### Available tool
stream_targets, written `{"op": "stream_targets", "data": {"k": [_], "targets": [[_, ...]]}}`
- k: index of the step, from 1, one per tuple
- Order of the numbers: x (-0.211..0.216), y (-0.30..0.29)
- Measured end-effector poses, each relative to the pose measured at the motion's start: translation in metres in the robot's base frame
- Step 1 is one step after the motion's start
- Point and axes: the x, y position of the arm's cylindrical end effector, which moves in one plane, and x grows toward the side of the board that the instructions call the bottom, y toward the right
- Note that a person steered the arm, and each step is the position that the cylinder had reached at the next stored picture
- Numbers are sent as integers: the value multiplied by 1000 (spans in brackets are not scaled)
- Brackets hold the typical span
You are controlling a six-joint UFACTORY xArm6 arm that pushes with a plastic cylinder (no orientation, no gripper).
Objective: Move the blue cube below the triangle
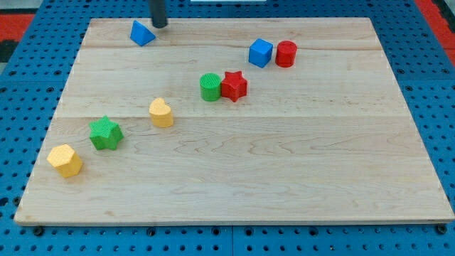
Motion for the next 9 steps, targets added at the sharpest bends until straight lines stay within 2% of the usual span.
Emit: {"op": "stream_targets", "data": {"k": [2, 5, 6, 7, 9], "targets": [[-2, -59], [0, 299], [27, 384], [80, 358], [68, 187]]}}
